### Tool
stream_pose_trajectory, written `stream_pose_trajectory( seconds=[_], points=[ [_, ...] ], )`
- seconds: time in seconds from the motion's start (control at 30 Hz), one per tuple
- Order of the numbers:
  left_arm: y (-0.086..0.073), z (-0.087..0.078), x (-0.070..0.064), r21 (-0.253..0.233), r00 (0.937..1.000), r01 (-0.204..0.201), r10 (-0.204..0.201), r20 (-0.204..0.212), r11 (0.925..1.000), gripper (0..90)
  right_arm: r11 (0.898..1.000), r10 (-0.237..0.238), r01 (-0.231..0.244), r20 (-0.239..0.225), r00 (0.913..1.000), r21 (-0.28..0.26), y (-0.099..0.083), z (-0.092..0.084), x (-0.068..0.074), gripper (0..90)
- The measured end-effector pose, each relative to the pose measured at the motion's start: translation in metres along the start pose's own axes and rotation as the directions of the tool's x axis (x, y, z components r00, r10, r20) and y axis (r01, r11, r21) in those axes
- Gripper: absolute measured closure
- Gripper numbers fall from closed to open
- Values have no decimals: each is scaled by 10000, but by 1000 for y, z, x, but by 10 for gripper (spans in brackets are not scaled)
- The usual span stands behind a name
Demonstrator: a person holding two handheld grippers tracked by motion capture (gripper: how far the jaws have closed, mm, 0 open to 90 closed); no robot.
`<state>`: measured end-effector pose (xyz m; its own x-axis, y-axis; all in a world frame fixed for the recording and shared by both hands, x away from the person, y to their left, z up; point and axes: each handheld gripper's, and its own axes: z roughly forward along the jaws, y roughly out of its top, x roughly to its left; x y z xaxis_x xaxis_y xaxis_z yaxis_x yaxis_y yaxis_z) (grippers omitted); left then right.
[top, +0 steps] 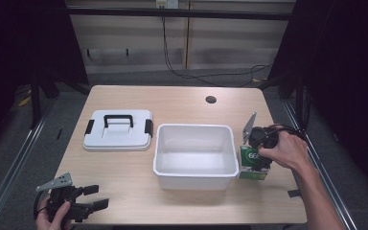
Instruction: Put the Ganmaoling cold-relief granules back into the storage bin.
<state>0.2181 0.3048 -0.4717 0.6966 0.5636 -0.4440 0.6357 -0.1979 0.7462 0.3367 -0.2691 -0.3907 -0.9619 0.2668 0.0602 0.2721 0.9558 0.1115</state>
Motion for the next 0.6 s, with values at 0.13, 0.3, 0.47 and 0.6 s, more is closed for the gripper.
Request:
stream_pose_trajectory(
  seconds=[0.13, 0.3, 0.47, 0.6],
  points=[
    [0, 0, 0, -2, 10000, 5, -5, -2, 10000, 160, 9998, -65, 67, 85, 9999, -200, -3, -6, 1, 157],
    [0, 0, 0, -12, 10000, 5, -5, -5, 10000, 160, 9997, 75, -71, 167, 9998, -234, -5, -14, 4, 157],
    [0, 0, 0, -22, 10000, -24, 24, 6, 10000, 160, 9988, 278, -263, 360, 9990, -415, -9, -23, 7, 158],
    [0, 0, 0, -27, 10000, 19, -19, 0, 10000, 160, 9967, 397, -358, 531, 9978, -723, -15, -30, 7, 159]
  ],
)
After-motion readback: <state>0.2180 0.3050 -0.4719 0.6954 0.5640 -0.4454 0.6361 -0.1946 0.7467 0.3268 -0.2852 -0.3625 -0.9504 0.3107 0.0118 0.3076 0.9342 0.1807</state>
